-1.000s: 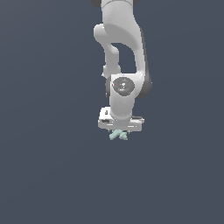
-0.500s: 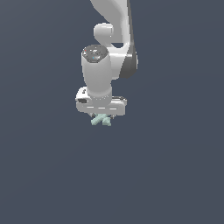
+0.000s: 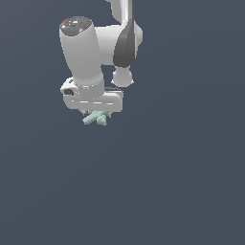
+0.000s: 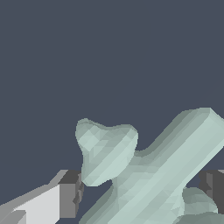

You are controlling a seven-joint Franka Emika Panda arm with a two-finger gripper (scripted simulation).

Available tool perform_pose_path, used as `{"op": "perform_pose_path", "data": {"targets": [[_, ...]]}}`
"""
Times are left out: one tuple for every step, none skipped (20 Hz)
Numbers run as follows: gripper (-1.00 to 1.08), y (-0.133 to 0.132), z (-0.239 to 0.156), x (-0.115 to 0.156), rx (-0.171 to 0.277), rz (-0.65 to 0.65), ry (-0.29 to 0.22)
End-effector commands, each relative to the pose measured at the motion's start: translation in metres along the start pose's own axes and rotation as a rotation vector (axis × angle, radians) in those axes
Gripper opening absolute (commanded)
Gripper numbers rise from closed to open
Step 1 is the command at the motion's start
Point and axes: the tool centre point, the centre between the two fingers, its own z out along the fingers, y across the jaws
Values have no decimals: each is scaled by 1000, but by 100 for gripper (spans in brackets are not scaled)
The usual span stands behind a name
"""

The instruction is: Pick up the object and move it to a goal position.

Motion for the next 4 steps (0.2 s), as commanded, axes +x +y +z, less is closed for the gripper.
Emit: {"op": "perform_pose_path", "data": {"targets": [[-100, 7, -7, -2, 0, -1, -2], [-100, 8, -9, -2, 0, -1, -2], [-100, 9, -9, -2, 0, -1, -2], [-100, 9, -10, -2, 0, -1, -2]]}}
